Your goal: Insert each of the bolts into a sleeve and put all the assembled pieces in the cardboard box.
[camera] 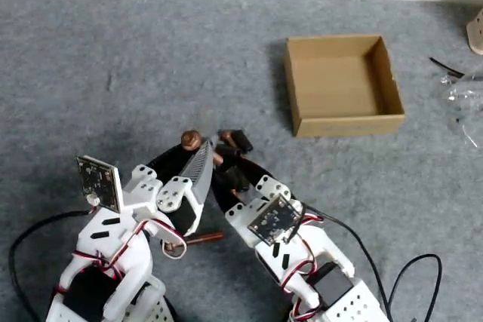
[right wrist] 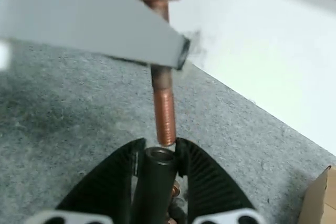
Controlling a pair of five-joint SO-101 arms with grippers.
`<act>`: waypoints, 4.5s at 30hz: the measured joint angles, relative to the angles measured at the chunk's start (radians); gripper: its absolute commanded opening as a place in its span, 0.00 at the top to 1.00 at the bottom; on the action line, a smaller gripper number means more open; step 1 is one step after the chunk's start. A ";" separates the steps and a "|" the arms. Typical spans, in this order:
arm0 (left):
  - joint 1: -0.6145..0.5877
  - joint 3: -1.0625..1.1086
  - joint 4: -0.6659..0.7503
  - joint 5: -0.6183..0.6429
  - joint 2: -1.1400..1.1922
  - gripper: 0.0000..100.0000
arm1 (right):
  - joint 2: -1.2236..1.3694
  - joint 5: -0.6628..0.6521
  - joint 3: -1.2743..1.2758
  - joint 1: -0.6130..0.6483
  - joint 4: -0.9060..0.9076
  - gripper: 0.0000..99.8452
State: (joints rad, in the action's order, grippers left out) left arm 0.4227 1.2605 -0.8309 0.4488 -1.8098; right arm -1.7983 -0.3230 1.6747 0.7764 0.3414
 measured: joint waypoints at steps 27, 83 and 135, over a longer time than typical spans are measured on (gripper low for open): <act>0.104 0.161 0.086 -0.002 0.000 0.99 | 0.000 -0.002 0.000 -0.006 0.000 1.00; -0.307 0.318 0.127 -0.348 -0.002 0.90 | 0.000 -0.005 0.000 -0.245 0.002 1.00; -0.388 0.416 0.278 -0.545 0.000 0.98 | 2.360 -0.006 -1.981 -0.678 0.362 1.00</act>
State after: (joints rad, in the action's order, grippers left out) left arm 0.0345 1.6763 -0.5531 -0.0959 -1.8098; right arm 0.5616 -0.3291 -0.3061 0.0982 0.7035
